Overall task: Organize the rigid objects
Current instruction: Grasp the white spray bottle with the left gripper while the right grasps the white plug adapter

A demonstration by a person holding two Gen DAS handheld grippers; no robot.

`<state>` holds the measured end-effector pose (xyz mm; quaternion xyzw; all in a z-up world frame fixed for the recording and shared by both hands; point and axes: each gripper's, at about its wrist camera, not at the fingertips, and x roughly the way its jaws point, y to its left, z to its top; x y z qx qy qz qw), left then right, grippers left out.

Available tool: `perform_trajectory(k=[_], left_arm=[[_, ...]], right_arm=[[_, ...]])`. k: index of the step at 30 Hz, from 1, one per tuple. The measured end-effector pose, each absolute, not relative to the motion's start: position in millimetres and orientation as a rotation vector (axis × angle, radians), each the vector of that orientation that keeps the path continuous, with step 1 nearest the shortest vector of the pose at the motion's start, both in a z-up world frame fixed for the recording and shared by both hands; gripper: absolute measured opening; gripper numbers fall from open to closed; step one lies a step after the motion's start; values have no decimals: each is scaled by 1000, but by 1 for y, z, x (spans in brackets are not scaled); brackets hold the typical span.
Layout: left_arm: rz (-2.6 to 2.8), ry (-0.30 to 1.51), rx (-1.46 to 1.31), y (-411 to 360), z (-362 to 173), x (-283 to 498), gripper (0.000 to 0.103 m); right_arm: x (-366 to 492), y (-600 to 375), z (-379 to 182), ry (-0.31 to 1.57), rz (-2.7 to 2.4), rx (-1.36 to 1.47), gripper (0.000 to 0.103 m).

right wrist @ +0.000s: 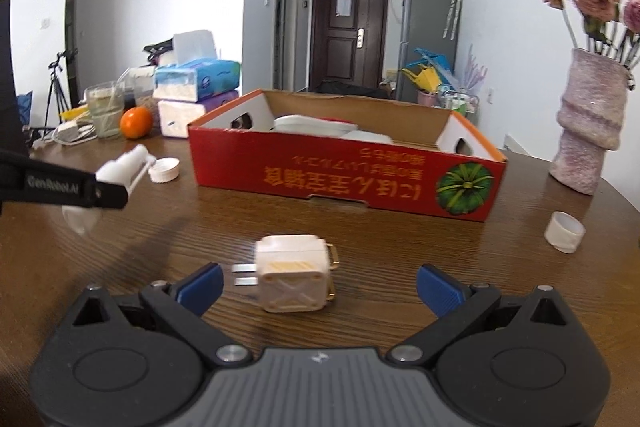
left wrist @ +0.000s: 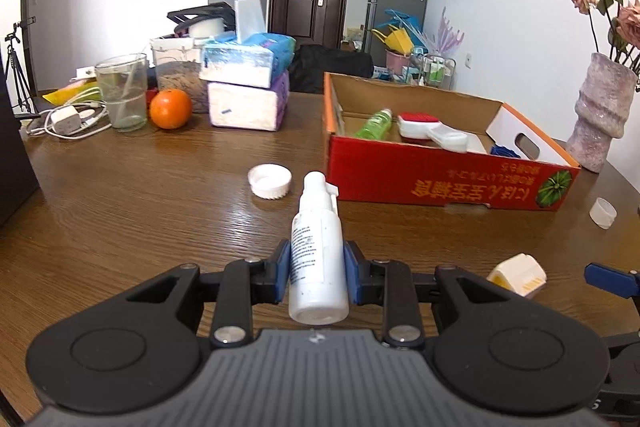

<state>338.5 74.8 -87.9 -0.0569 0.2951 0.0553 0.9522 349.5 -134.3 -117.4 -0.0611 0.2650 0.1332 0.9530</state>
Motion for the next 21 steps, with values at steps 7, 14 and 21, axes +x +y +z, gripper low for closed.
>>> perform_trajectory(k=[7,14,21], left_arm=[[129,586,-127,94,-85,335,29],[128,583,-131,97,-84,334,29],[131,584,-128,96,-84,335,29]], right_arm=[[368,-117,-122,570,264,-145,103],[383,-110,-125,602,267,-155,100],[383,-104,-129,640,303,-193,69]])
